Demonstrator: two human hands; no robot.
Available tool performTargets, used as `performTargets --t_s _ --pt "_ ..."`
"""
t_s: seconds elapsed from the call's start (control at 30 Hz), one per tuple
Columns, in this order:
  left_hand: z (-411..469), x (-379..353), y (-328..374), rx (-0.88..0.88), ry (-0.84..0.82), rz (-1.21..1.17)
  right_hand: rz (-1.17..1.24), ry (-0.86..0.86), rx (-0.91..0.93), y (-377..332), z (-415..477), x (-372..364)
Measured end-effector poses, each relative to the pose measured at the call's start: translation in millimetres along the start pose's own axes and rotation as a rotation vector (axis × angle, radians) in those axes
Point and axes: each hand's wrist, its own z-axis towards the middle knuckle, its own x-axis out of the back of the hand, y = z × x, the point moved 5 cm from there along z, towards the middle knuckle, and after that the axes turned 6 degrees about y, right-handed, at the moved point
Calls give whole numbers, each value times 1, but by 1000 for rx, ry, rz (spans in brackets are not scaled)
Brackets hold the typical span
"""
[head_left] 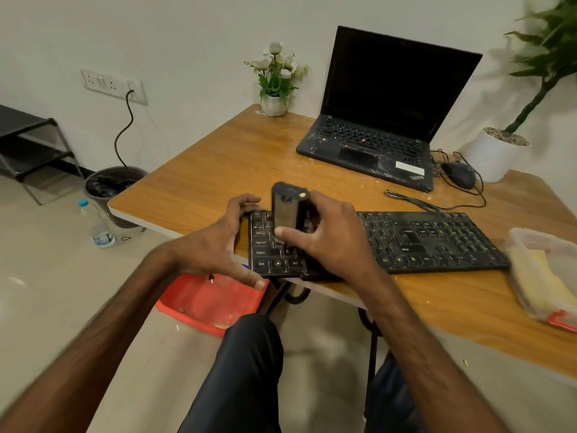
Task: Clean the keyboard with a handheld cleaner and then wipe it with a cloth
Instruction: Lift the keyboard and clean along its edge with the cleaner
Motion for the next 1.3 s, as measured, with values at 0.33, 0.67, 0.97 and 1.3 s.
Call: performTargets --t_s 0.33,0.67,0.97,1.3 --pt "0 1 0 13 3 6 47 -19 28 -10 7 -16" --pt "-1 0 -1 18 0 19 30 -49 3 -8 2 -8" --pt "0 -1 0 12 1 10 109 -69 -99 1 -14 3" --pt "2 -9 5 -6 12 34 -36 47 -211 16 -12 17"
